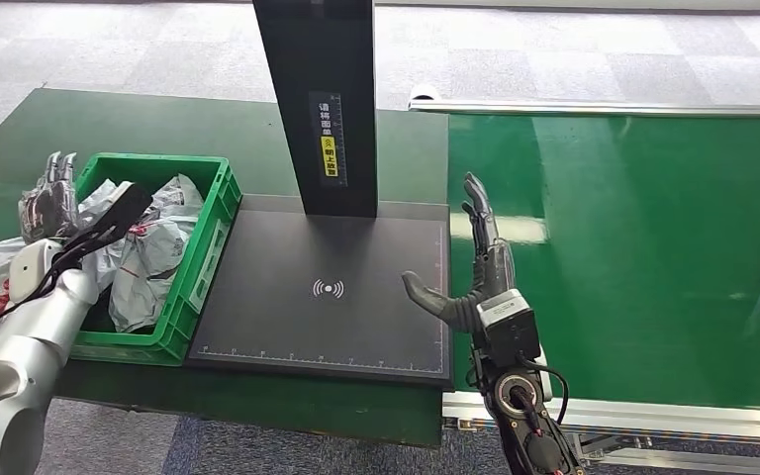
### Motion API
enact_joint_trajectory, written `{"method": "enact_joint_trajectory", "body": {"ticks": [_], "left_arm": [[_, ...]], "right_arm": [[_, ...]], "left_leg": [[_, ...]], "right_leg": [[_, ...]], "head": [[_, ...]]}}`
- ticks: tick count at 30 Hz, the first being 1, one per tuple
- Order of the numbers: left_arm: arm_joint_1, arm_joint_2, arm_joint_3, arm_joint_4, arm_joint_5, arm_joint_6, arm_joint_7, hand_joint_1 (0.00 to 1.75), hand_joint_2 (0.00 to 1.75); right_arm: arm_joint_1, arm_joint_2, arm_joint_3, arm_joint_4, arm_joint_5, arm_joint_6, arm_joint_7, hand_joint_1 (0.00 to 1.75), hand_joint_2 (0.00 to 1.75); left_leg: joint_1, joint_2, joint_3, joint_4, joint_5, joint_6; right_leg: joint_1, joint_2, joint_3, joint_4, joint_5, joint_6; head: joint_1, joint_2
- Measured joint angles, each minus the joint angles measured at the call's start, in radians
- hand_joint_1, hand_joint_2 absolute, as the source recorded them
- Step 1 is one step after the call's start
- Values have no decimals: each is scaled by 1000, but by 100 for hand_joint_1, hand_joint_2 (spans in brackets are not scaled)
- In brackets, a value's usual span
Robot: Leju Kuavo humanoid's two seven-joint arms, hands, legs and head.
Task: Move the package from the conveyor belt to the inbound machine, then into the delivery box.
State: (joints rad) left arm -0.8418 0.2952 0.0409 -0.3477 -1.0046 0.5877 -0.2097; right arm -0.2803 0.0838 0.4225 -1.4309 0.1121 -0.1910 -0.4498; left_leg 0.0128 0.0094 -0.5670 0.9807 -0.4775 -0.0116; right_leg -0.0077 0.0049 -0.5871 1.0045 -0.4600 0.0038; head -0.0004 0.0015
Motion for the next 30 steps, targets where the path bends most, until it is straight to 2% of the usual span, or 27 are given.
{"method": "enact_joint_trajectory", "body": {"ticks": [5, 8, 11, 15, 18, 24, 27, 30], "left_arm": [[3, -58, 112, -115, 313, 19, -250, 0, 175], [36, -111, 155, -266, 509, -14, -308, 0, 175], [131, -170, 153, -485, 689, -75, -337, 0, 175], [310, -221, 70, -752, 764, -177, -343, 0, 175], [446, -260, -14, -881, 828, -238, -369, 0, 175], [681, -360, -182, -980, 1060, -314, -461, 0, 175], [761, -404, -248, -1027, 1093, -307, -476, 0, 175], [816, -425, -295, -1075, 1091, -300, -460, 0, 175]], "right_arm": [[0, 1, -2, 0, 17, 1, 0, 0, 175], [0, 1, -5, 0, 28, 1, 0, 0, 175], [-1, 1, -9, 5, 33, 1, 0, 0, 175], [-2, 3, -24, 32, 14, 4, 7, 0, 175], [1, 5, -35, 71, -19, 13, 11, 0, 175], [28, 19, -54, 206, -50, 20, 5, 0, 175], [64, 32, -58, 251, -56, 21, -27, 0, 175], [109, 43, -60, 261, -64, 22, -57, 0, 175]], "left_leg": [[0, 0, 0, 0, 0, 0], [0, 0, 0, 0, 0, 0], [0, 0, 0, 0, -1, 0], [0, 0, 0, 0, -2, 0], [-1, -1, 0, 0, -3, 0], [-1, -1, -1, 0, -3, 0], [-1, -2, -1, 0, -4, 0], [-1, -2, -1, 0, -5, 0]], "right_leg": [[0, 0, 0, 0, 0, 0], [0, 0, 0, 0, 0, 0], [0, 0, 0, 0, 0, 0], [-1, 0, 0, -1, -1, 1], [-1, 0, 0, -1, -1, 1], [-1, 0, 0, -1, -2, 1], [-1, 0, 0, -1, -2, 2], [-1, -1, 0, -1, -3, 2]], "head": [[0, 0], [0, 0], [0, 0], [0, 0], [0, 0], [0, 0], [0, 0], [0, 0]]}}
